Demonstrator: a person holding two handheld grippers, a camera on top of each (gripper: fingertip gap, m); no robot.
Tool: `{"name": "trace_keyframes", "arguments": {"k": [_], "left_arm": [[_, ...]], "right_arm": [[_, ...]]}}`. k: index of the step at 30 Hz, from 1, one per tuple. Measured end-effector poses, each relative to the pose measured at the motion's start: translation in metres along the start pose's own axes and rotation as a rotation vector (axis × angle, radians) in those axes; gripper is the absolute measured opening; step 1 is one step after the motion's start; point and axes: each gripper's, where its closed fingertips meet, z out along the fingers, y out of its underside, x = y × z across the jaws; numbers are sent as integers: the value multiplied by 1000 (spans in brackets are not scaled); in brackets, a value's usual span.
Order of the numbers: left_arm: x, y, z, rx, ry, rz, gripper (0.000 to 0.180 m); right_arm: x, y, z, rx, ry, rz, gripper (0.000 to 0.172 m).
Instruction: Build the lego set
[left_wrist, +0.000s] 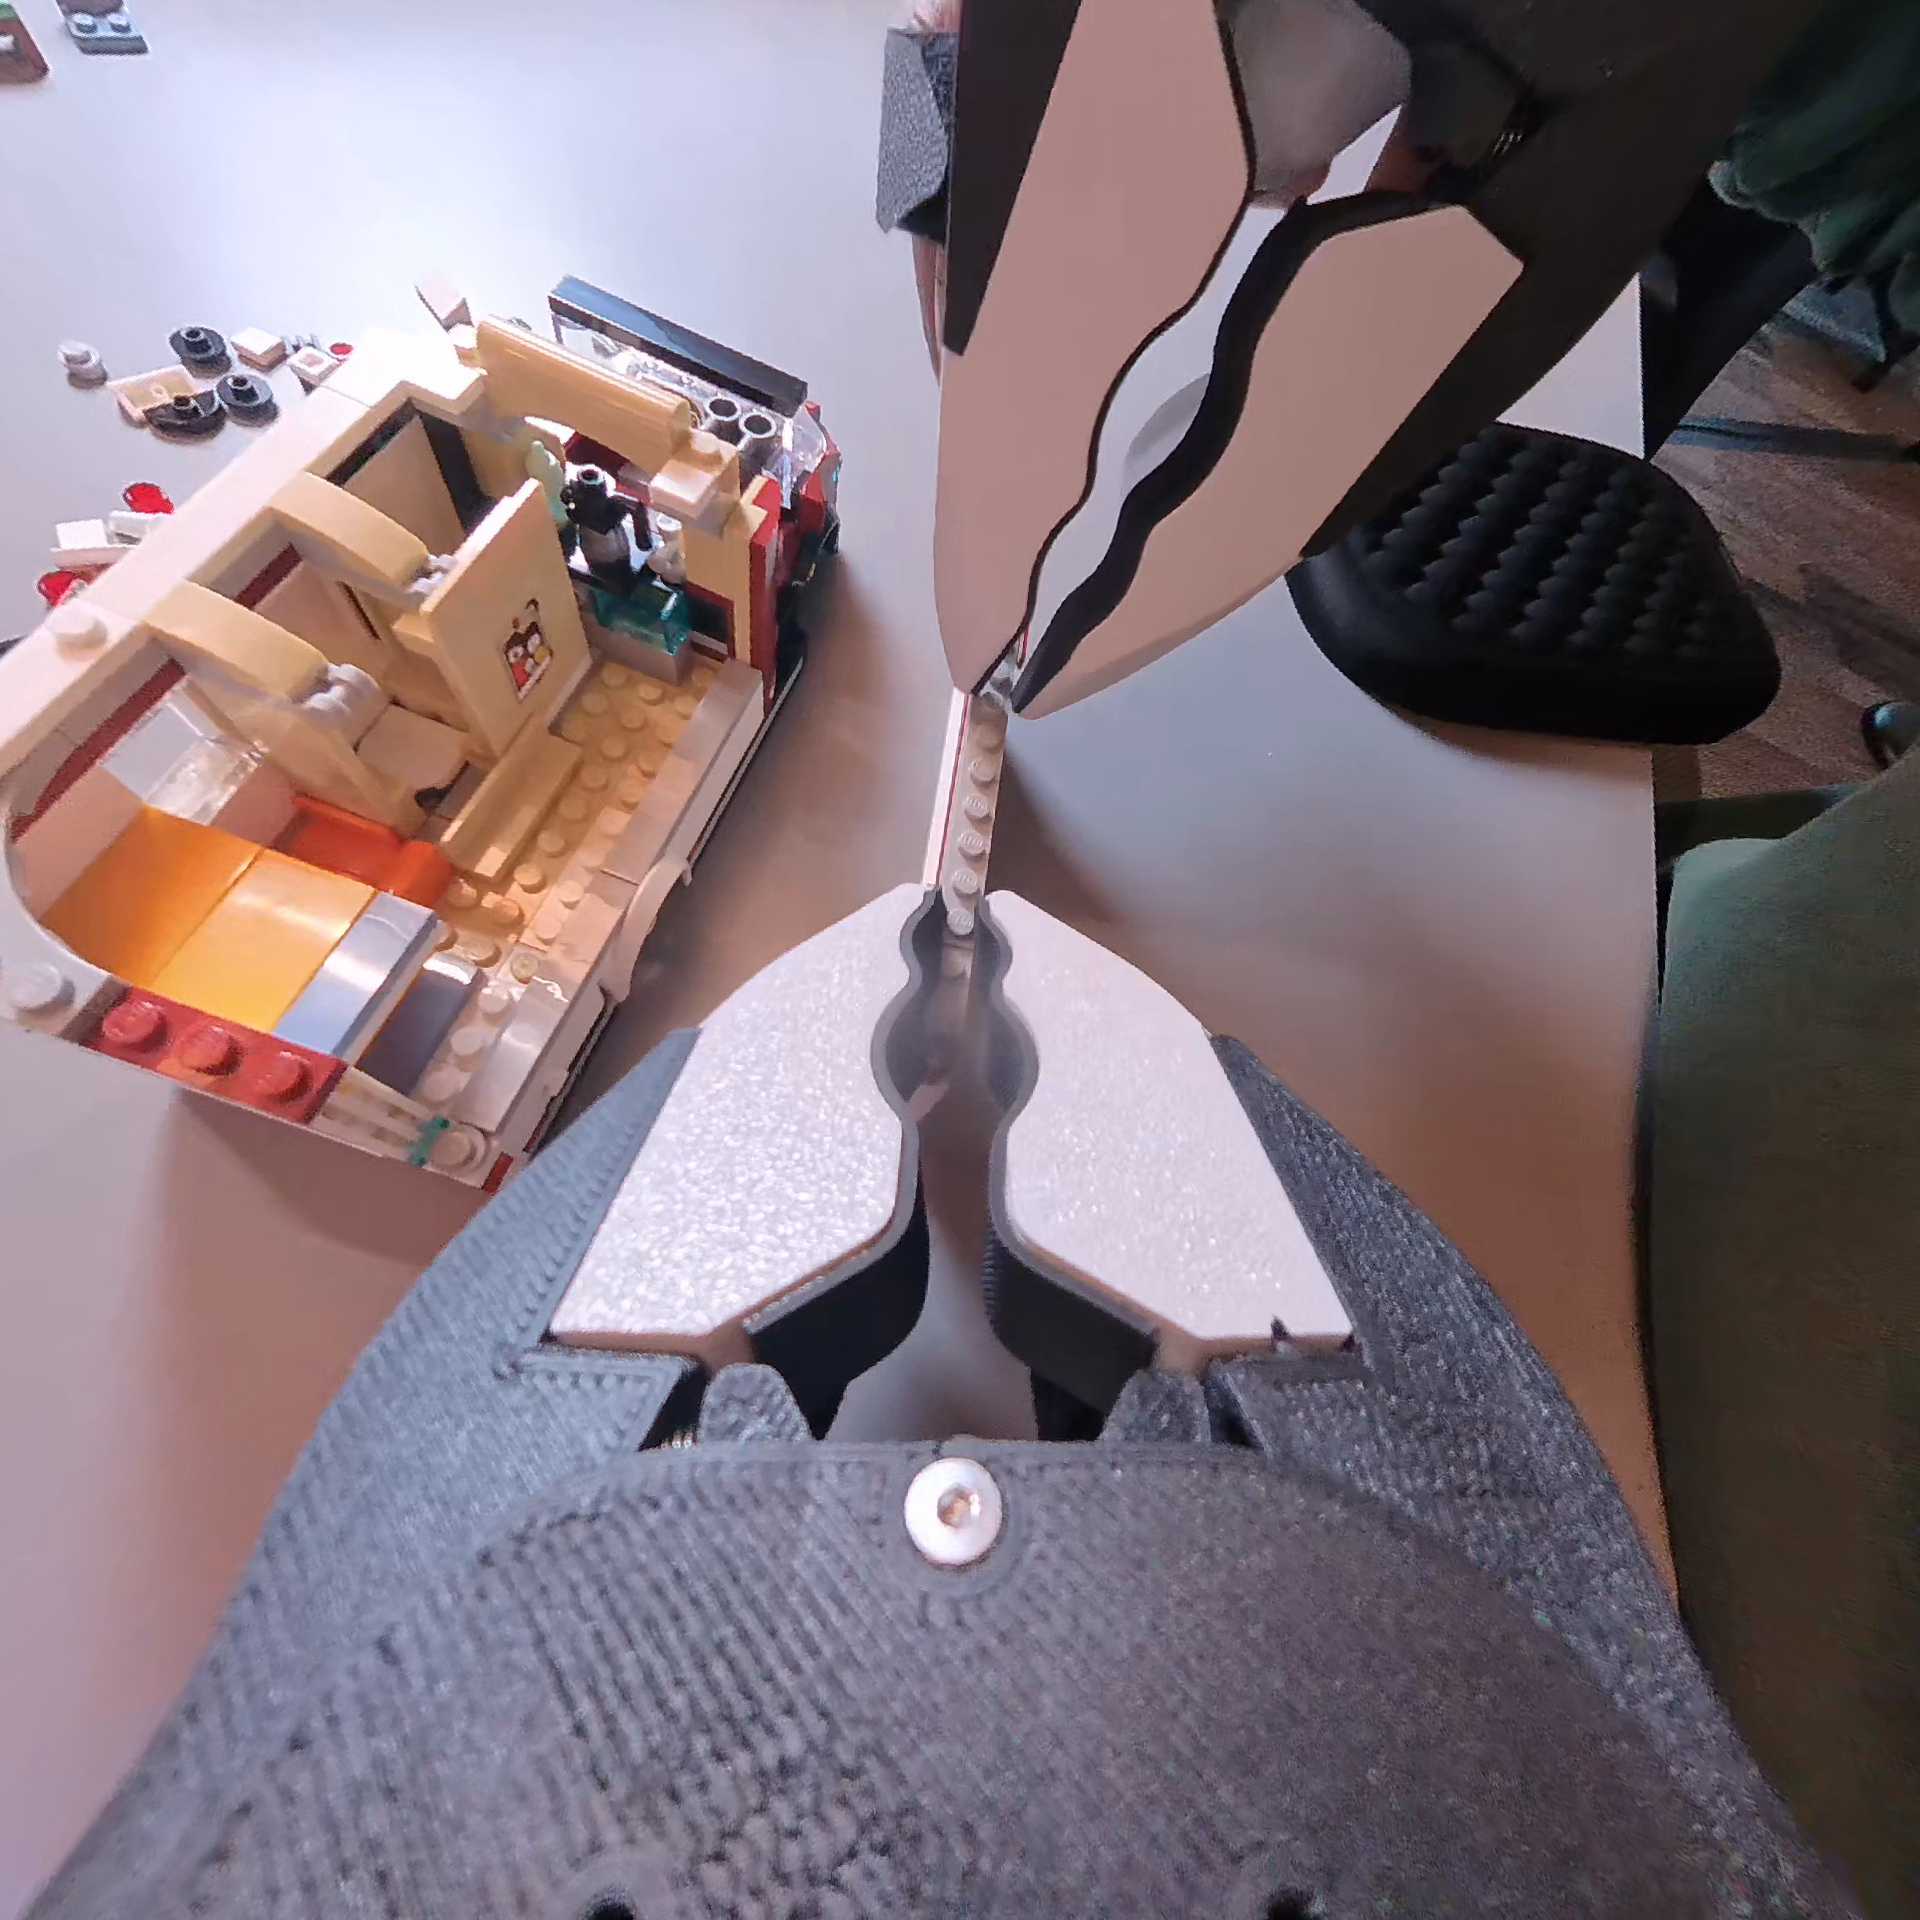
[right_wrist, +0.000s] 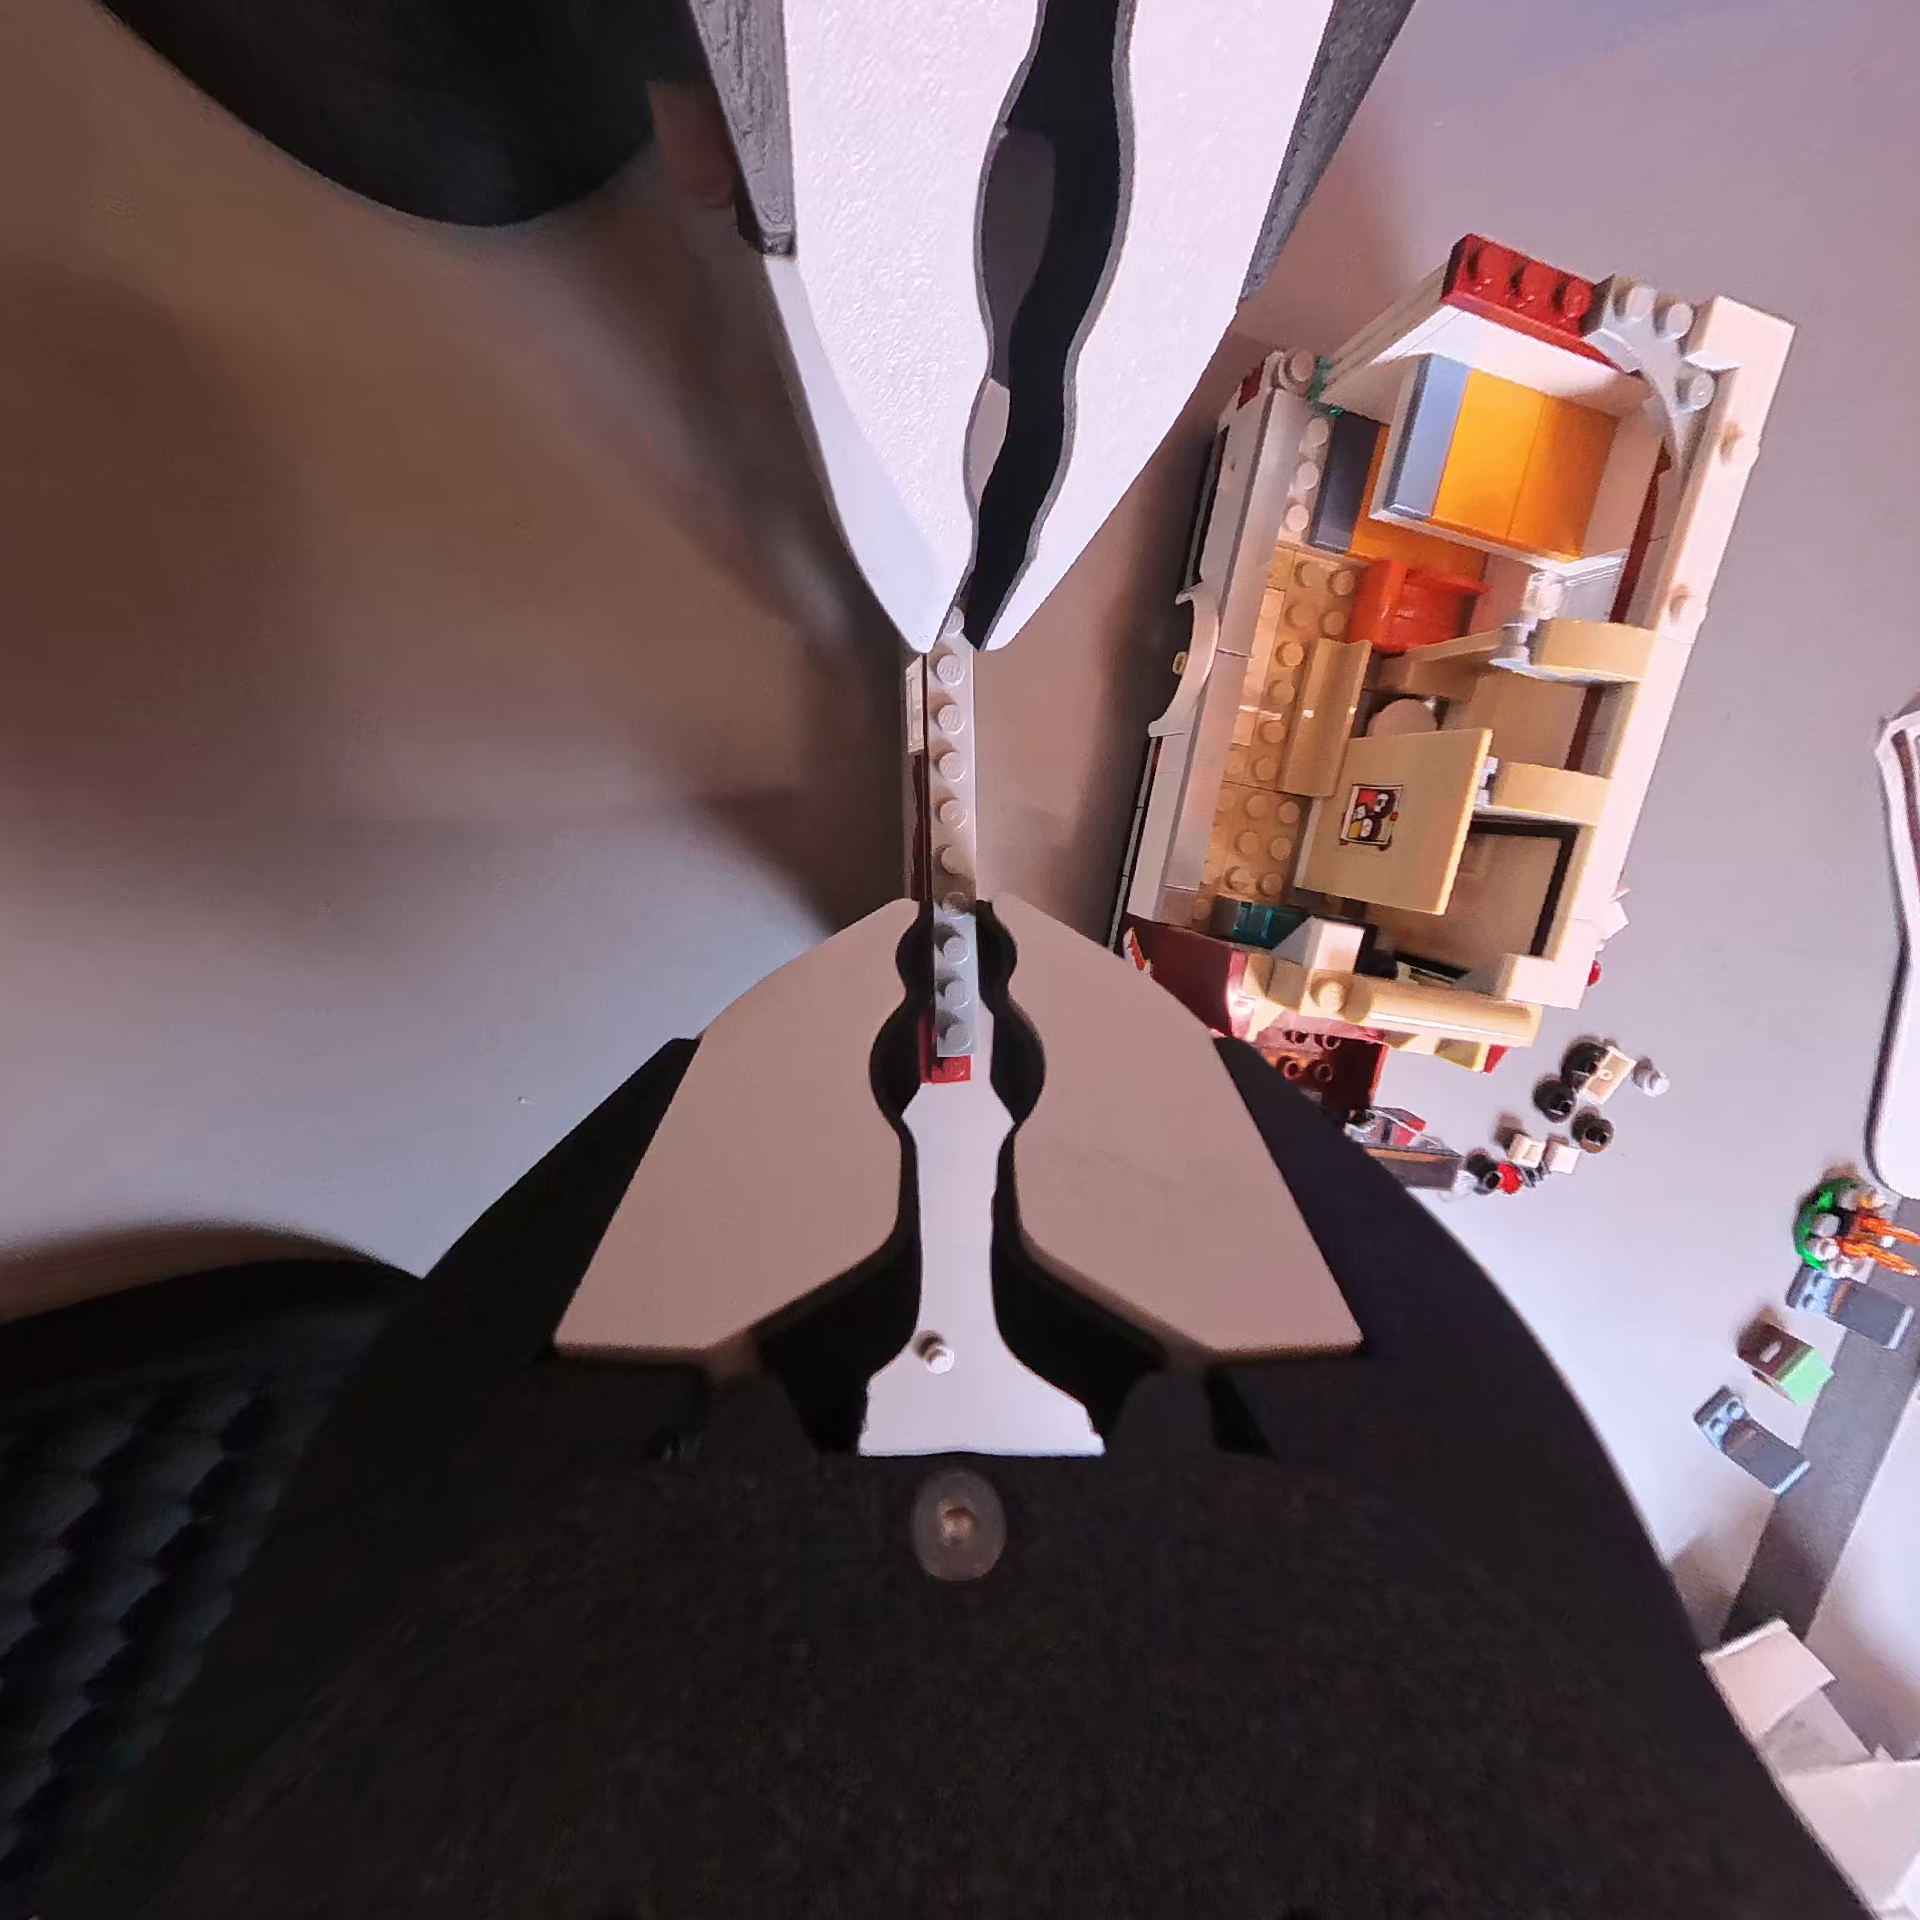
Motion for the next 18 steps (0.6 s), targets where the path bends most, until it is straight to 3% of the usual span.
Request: {"name": "trace_keyframes", "arguments": {"k": [18], "left_arm": [[1,0,1,-8,12,-44,7]], "right_arm": [[-1,10,-1,93,5,26,4]]}}
